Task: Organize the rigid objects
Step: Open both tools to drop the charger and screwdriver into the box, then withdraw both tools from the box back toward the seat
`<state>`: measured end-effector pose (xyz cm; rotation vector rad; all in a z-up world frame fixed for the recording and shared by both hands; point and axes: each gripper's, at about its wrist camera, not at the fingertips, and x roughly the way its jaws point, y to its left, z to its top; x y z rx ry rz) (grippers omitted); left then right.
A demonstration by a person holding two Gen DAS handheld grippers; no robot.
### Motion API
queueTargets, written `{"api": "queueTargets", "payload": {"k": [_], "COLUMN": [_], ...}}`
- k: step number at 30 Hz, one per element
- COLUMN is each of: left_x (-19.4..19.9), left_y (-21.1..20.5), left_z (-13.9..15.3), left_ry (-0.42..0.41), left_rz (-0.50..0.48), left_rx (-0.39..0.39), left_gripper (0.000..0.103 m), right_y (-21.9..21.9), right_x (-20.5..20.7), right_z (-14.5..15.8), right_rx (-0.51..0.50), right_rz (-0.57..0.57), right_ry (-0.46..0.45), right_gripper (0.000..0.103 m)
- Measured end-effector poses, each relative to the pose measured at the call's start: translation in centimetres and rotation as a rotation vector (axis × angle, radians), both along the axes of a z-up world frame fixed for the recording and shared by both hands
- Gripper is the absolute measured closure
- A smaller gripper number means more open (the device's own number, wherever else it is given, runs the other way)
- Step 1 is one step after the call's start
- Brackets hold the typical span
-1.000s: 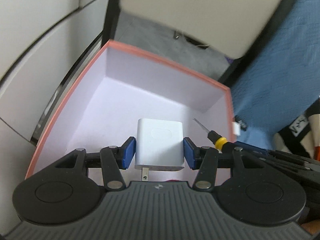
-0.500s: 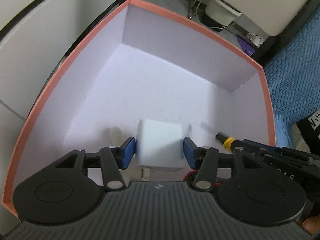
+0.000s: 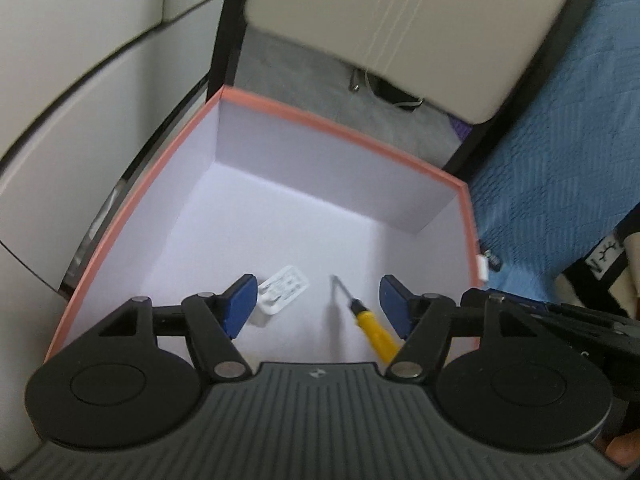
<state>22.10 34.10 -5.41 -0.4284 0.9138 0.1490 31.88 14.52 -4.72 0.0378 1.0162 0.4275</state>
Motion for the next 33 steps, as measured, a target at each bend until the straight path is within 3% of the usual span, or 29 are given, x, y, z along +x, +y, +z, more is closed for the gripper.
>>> {"api": "queueTargets", "payload": {"k": [15, 24, 33], "left_x": [-3.4, -5.9, -9.0], "left_y": [-8.4, -14.3, -20.0], "left_z": [7.8, 8.5, 7.4], "left_ry": [-0.154, -0.191, -0.194], "left_rz": [-0.071, -0.124, -0.177], "left_rx": [0.052, 0.055, 0.047], "left_gripper": [0.03, 0.03, 0.03], "right_y": [-8.4, -13.4, -18.6], "right_x": [-4.9, -8.5, -12.9], "right_z": [7.7, 8.9, 7.8], "right_rx": [0.049, 0.038, 0.016], "right_rz": [-0.093, -0.125, -0.179], "right_ry": [-0.18, -0.236, -0.242], "right_gripper": [0.078, 0.078, 0.078]}}
